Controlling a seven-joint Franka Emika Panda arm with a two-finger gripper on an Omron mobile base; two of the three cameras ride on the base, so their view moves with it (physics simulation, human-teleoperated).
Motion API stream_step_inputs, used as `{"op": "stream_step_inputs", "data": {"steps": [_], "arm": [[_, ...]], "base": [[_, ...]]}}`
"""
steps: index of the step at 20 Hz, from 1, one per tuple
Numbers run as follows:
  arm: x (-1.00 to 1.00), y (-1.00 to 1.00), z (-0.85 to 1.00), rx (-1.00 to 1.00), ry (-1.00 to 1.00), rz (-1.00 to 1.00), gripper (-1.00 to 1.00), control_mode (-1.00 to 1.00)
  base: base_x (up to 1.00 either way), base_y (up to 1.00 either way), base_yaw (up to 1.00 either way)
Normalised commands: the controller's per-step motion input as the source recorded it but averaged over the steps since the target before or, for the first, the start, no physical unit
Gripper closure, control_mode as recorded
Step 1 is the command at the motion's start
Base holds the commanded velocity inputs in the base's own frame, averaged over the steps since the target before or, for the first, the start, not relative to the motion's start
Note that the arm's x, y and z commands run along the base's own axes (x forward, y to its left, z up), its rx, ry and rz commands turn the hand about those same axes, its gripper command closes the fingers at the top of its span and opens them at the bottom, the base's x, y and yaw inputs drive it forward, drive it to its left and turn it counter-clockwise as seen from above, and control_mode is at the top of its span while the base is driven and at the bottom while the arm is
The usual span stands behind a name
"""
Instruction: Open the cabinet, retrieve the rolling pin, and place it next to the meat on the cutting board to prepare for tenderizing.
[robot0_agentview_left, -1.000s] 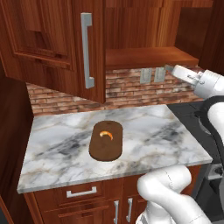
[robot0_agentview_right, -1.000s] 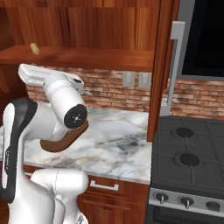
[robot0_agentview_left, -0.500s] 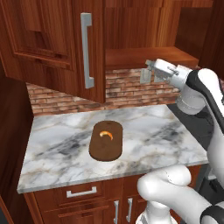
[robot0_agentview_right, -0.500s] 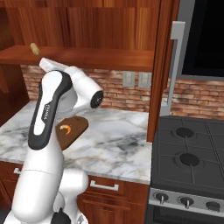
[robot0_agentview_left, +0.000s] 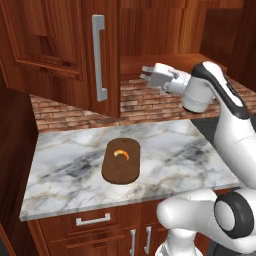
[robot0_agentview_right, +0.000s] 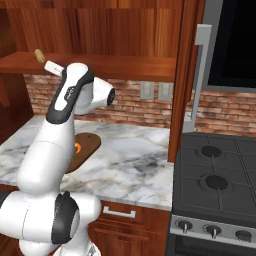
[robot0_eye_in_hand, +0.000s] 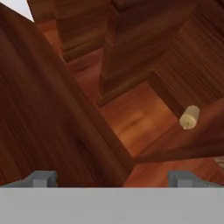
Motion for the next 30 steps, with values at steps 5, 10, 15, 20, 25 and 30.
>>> {"op": "stream_step_inputs", "data": {"steps": [5, 10, 15, 20, 25, 30], "arm": [[0.01, 0.71, -0.10, 0.00, 0.02, 0.24, -1.00, -1.00], [-0.01, 0.80, -0.05, 0.00, 0.00, 0.22, -1.00, -1.00], [-0.20, 0.95, 0.00, -0.02, -0.01, 0.18, -1.00, -1.00], [-0.46, 1.00, 0.00, -0.06, -0.07, 0.13, -1.00, -1.00], [-0.61, 1.00, 0.00, -0.13, -0.11, 0.09, -1.00, -1.00], [-0.58, 1.00, 0.00, -0.17, -0.13, 0.07, -1.00, -1.00]], "base": [[0.00, 0.00, 0.00], [0.00, 0.00, 0.00], [0.00, 0.00, 0.00], [0.00, 0.00, 0.00], [0.00, 0.00, 0.00], [0.00, 0.00, 0.00]]}}
